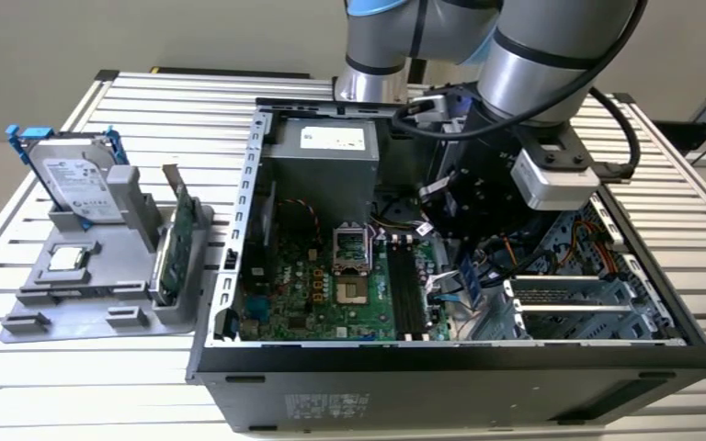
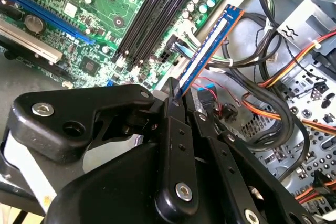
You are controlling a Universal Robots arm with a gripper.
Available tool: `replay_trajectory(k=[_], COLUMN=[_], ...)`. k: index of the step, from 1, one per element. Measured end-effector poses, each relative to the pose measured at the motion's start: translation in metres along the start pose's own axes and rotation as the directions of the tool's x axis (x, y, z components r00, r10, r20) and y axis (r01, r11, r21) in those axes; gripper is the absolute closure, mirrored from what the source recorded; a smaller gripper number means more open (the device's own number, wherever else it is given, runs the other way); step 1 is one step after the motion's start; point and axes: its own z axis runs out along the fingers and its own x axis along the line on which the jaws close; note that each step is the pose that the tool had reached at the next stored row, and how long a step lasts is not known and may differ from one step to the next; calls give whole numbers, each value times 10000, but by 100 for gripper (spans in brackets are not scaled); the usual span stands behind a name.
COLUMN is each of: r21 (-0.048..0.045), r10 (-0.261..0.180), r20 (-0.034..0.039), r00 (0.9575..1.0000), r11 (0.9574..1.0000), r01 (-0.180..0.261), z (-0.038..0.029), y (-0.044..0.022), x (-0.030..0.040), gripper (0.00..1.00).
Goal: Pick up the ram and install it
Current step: 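Insert the ram into the slot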
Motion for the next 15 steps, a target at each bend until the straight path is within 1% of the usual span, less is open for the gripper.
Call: replay_trajectory(k=[6, 15], r21=[-49, -85], r10=[1, 2], r20=[1, 3], r00=[10000, 10000], r11=[10000, 10000], r01=[-1, -2], z=[26, 71], y=[-2, -7], x=[1, 2], gripper=[100, 100])
